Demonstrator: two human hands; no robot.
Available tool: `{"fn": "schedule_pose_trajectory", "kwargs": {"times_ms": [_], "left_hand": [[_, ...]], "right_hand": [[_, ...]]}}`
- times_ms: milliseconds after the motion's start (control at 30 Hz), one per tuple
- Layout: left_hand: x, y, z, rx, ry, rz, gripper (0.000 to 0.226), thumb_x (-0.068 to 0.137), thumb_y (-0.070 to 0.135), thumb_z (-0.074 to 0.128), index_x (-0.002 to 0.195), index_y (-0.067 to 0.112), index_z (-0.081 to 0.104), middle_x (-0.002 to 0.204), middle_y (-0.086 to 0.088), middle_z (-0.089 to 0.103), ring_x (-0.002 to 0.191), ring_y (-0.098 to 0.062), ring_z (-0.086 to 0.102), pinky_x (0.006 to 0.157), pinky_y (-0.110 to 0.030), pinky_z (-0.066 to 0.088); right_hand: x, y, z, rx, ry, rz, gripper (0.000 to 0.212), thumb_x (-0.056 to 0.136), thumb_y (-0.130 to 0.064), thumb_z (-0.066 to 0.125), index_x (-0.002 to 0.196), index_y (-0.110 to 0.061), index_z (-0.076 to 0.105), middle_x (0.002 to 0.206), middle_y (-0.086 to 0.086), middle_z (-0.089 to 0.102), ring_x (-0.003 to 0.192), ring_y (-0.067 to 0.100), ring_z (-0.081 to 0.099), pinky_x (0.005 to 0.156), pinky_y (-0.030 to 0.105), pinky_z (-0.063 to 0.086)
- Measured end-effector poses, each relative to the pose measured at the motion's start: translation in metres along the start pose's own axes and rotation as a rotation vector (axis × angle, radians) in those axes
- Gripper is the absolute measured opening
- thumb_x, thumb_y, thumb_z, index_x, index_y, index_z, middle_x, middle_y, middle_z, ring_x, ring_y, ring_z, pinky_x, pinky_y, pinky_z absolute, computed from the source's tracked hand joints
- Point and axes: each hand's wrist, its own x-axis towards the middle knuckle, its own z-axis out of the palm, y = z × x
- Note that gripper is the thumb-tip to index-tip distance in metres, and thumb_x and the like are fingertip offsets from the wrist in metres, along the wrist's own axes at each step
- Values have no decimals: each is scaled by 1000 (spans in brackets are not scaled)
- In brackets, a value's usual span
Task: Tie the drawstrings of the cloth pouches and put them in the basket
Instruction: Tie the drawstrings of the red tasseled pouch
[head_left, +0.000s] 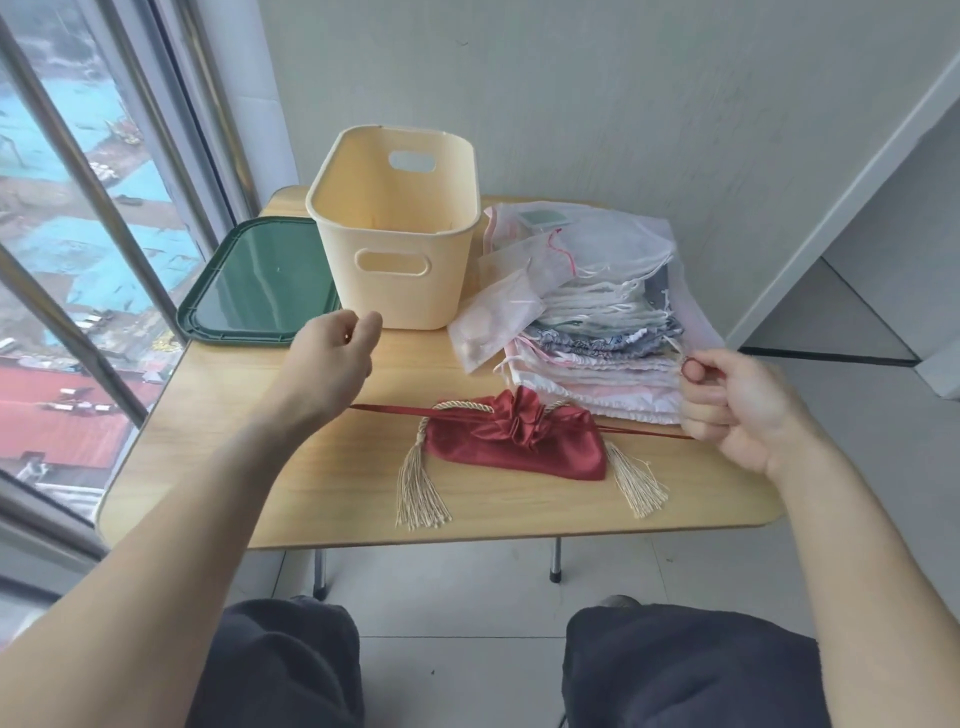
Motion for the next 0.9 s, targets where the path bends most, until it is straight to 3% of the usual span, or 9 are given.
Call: {"fn": "schedule_pose_trajectory", "kwargs": {"times_ms": [100,200,267,367,467,633,767,833,900], "left_hand": [[-4,6,7,93,42,81,47,103,37,42,78,-2,50,73,-19,61,64,-26,51,61,-39,43],[-9,13,17,-25,34,167,30,104,30,43,84,9,50,71,-7,62,62,-22,55,63,-38,45],[-10,14,22,-49,12,239,12,103,20,45,102,14,54,84,-3,66,75,-21,64,74,-40,53],[-11,11,26,92,-54,310,40,100,14,53,139,22,46,125,-4,59,116,-19,57,99,-36,45],[-13,15,27,134,-70,385,63,96,12,60,150,32,36,135,2,51,121,-13,53,103,-30,41],[-5,19,40,128,-84,316,59,94,9,60,144,36,43,103,3,70,86,-14,69,81,-29,55],[1,18,41,178,-41,133,44,94,14,58,133,29,45,113,-1,54,103,-21,58,81,-33,43],[-3,22,35,264,20,172,35,92,17,58,125,26,51,114,0,45,112,-24,51,86,-33,37],[-11,31,30,264,69,292,16,91,20,61,107,21,64,109,4,52,107,-18,53,86,-30,40]], "right_hand": [[-1,2,2,-164,40,-37,35,102,-13,41,66,-14,41,42,-6,20,33,8,13,40,16,10],[-3,9,8,-267,18,-130,33,104,-13,44,72,-8,51,45,-2,33,35,8,18,39,19,13],[-8,12,15,-229,-63,-196,30,106,-16,44,82,-4,59,54,2,49,40,11,32,40,22,23],[-16,9,26,-56,-186,-294,28,107,-15,41,97,-3,65,71,4,67,63,16,60,58,24,49],[-21,4,34,77,-272,-363,25,105,-10,40,111,-4,63,90,8,74,82,21,68,74,27,56],[0,-22,70,73,-269,-394,26,105,-5,45,127,-6,57,111,13,70,85,26,71,75,35,61],[18,-28,85,-649,-105,-568,51,103,-43,49,149,-25,43,133,7,63,106,17,69,96,43,57],[17,-23,83,-799,-77,-635,51,102,-43,50,150,-25,44,138,4,61,117,12,64,105,35,50],[10,-19,80,-815,-34,-715,44,103,-30,54,146,-21,49,135,2,61,112,6,62,98,19,48]]}}
